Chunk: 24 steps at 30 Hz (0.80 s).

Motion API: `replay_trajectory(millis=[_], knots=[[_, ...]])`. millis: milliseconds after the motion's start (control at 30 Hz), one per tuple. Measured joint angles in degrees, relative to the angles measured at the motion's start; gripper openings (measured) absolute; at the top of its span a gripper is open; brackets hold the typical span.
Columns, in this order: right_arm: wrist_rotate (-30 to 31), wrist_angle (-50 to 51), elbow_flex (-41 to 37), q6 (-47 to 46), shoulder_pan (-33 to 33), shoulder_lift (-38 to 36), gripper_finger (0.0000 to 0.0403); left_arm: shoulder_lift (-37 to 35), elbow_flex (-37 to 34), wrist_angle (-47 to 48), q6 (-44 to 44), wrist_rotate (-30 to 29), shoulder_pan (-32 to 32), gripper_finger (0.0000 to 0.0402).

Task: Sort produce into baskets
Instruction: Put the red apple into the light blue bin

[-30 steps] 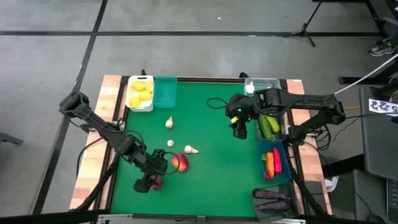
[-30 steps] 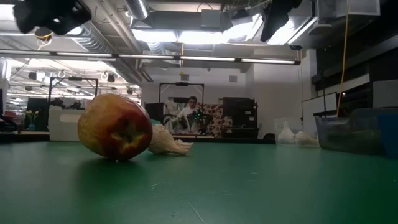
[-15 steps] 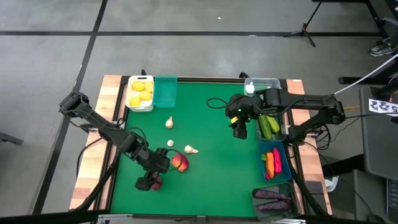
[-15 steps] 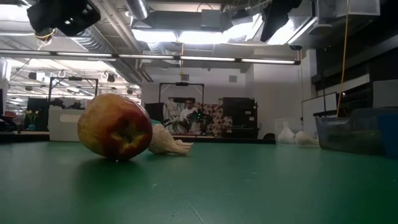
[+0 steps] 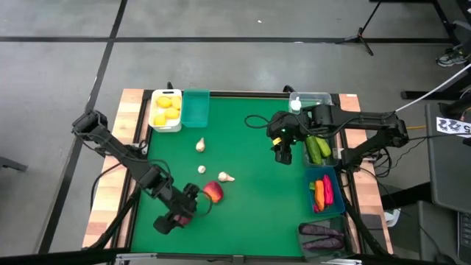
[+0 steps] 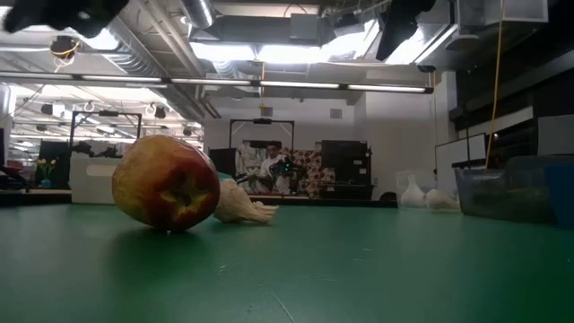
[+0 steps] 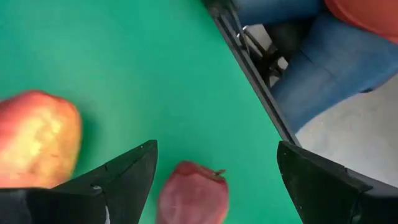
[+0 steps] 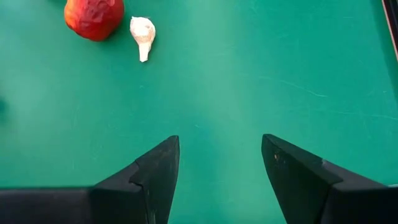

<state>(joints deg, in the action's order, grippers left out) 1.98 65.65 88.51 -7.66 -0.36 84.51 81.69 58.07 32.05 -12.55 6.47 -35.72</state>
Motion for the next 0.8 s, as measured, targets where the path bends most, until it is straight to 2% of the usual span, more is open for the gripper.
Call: replay_trajectory(millis=[167, 467, 633, 800], knots=[[0.0, -0.4, -0.1, 0.0, 0.0, 0.0, 0.0227, 3.2, 0.0, 0.3, 0.6, -4.6, -5.0, 0.0326], [0.0, -3.1, -4.4, 0.4, 0.0, 0.0, 0.0227, 6.0, -0.1, 6.9, -4.9, -8.4, -5.9, 0.0326], [0.0, -3.1, -6.5, -0.1, 0.0, 0.0, 0.0227, 6.0, -0.4, 7.1, -4.9, -9.5, -7.9, 0.0326], [0.0, -3.4, -8.2, -1.0, 0.0, 0.0, 0.0227, 6.1, -0.4, 8.8, -4.0, -13.1, -9.6, 0.0326]])
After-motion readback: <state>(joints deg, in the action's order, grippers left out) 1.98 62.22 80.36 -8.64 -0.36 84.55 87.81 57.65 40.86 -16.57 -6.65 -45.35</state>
